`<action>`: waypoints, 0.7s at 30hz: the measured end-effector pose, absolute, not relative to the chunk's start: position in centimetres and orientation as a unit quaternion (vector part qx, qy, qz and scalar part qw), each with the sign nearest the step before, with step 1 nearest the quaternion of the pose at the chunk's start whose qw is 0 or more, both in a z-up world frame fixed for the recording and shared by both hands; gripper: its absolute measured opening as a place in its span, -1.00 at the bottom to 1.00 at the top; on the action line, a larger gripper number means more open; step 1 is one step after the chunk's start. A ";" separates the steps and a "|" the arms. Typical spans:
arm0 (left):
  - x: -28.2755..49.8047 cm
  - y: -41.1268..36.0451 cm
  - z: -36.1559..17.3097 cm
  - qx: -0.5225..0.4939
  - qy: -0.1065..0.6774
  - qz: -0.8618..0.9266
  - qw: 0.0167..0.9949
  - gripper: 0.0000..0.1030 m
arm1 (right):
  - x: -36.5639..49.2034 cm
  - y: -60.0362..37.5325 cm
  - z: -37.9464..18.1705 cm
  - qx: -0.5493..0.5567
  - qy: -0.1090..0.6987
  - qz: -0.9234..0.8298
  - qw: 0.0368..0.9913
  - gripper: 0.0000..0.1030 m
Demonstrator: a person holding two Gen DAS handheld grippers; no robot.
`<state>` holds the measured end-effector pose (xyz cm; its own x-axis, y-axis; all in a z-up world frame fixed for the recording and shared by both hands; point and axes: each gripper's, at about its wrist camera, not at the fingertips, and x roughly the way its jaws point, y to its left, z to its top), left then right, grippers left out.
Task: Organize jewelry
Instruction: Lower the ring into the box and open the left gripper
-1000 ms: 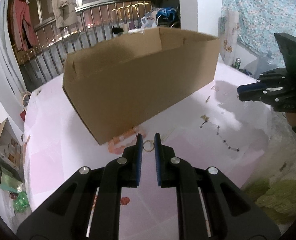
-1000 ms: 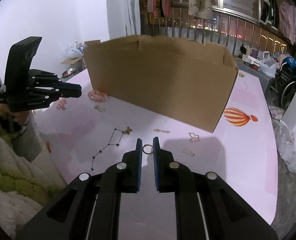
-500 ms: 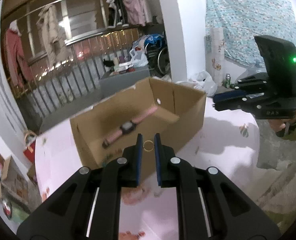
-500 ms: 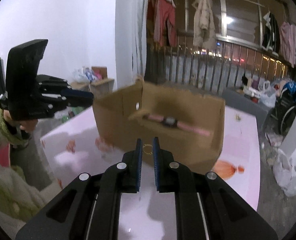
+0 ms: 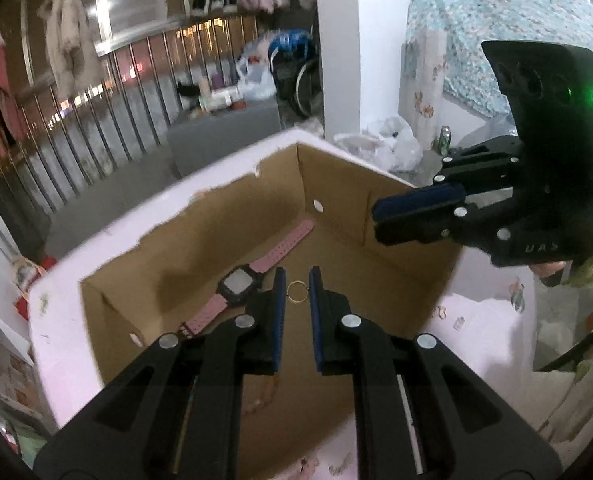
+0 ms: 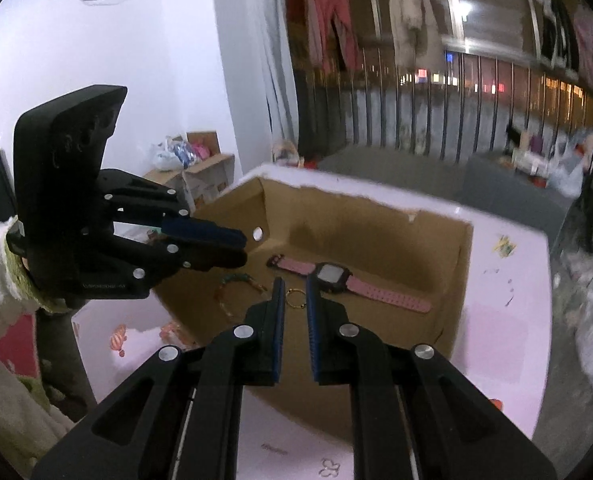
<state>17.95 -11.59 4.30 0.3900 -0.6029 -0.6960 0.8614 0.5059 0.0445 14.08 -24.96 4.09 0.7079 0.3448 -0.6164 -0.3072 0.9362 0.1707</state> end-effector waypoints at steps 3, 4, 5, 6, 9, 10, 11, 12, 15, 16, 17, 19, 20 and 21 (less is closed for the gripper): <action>20.4 -13.0 3.1 0.196 0.357 -0.448 0.796 -0.79 | 16.1 -25.8 3.0 0.046 0.375 0.167 0.911 -0.79; 21.0 -13.3 2.8 0.194 0.367 -0.445 0.794 -0.79 | 16.7 -26.1 2.8 0.049 0.384 0.165 0.907 -0.79; 21.8 -13.6 2.4 0.191 0.380 -0.442 0.790 -0.79 | 17.4 -26.3 2.6 0.054 0.394 0.161 0.903 -0.79; 22.4 -13.8 2.0 0.186 0.394 -0.438 0.786 -0.79 | 17.5 -26.6 2.5 0.059 0.400 0.158 0.901 -0.79; 23.3 -14.0 1.6 0.168 0.418 -0.437 0.779 -0.79 | 18.3 -27.2 1.7 0.076 0.420 0.150 0.892 -0.78; 23.6 -14.0 1.5 0.162 0.424 -0.435 0.778 -0.79 | 18.7 -27.3 1.5 0.079 0.426 0.149 0.889 -0.78; 23.8 -14.1 1.4 0.161 0.427 -0.433 0.777 -0.79 | 18.5 -27.3 1.6 0.078 0.425 0.148 0.889 -0.78; 23.9 -14.2 1.3 0.161 0.433 -0.433 0.774 -0.79 | 18.4 -27.3 1.7 0.078 0.424 0.149 0.890 -0.78; 24.1 -14.3 0.9 0.162 0.443 -0.430 0.770 -0.73 | 18.3 -27.5 1.7 0.086 0.423 0.152 0.889 -0.77; 24.2 -14.4 0.7 0.162 0.445 -0.430 0.769 -0.66 | 18.2 -27.5 1.8 0.088 0.422 0.153 0.889 -0.77; 24.1 -14.4 0.7 0.161 0.445 -0.430 0.769 -0.61 | 18.1 -27.5 1.8 0.089 0.420 0.152 0.890 -0.77; 24.2 -14.3 0.8 0.157 0.446 -0.430 0.769 -0.53 | 18.1 -27.7 1.9 0.090 0.418 0.150 0.891 -0.77; 24.2 -14.3 0.8 0.156 0.447 -0.430 0.769 -0.48 | 18.1 -27.9 2.0 0.093 0.416 0.151 0.892 -0.77; 24.2 -14.2 0.8 0.154 0.448 -0.429 0.769 -0.47 | 18.0 -28.0 2.0 0.096 0.415 0.150 0.892 -0.76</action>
